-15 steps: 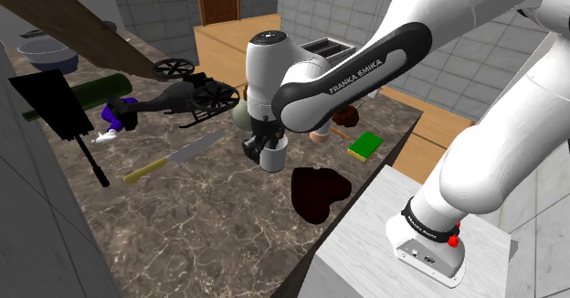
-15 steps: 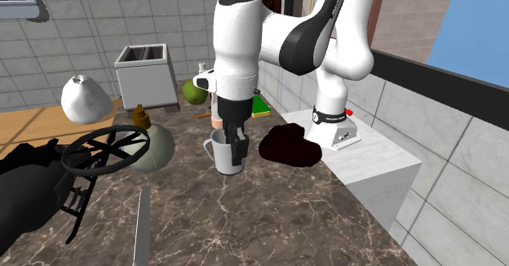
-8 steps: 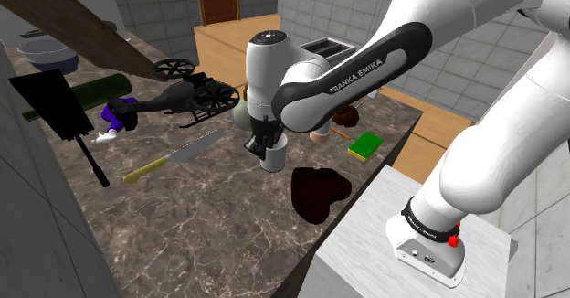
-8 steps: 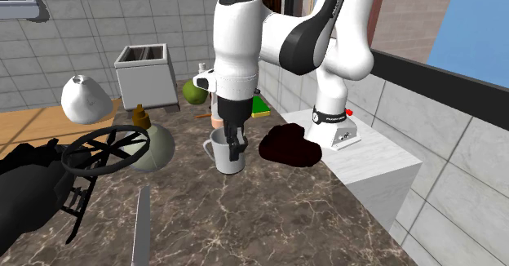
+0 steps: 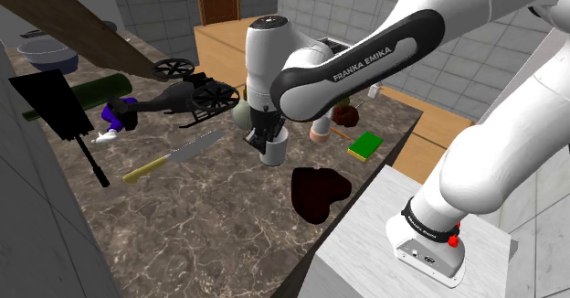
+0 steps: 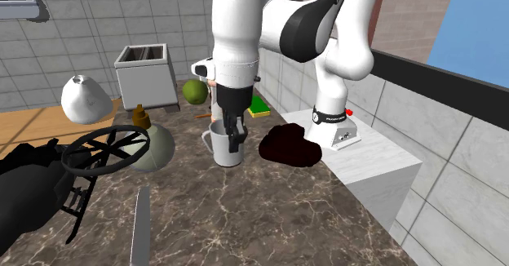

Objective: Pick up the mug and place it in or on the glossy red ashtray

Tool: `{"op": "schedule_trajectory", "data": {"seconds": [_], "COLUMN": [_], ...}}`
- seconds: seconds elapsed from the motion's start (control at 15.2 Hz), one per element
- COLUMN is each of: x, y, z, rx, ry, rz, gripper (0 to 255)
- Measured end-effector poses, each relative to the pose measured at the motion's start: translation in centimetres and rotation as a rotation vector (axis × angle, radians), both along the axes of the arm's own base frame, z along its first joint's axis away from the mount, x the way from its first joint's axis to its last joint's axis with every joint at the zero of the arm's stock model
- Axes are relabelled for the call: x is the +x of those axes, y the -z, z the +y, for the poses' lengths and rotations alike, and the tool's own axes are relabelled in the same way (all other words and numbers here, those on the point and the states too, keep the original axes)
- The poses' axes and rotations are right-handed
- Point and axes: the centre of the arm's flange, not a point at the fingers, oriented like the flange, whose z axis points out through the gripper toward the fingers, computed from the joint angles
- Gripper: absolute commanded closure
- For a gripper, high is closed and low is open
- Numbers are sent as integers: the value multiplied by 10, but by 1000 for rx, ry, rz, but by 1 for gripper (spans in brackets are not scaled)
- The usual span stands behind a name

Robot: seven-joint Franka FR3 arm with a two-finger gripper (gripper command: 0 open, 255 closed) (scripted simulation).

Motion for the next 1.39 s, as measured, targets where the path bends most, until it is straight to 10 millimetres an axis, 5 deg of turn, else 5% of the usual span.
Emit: {"op": "schedule_trajectory", "data": {"seconds": [1.12,1.39], "x": [1,-41], "y": [-89,-100], "z": [1,0], "rx": [0,-1], "ry": [0,0], "rz": [0,0], "gripper": [255,255]}}
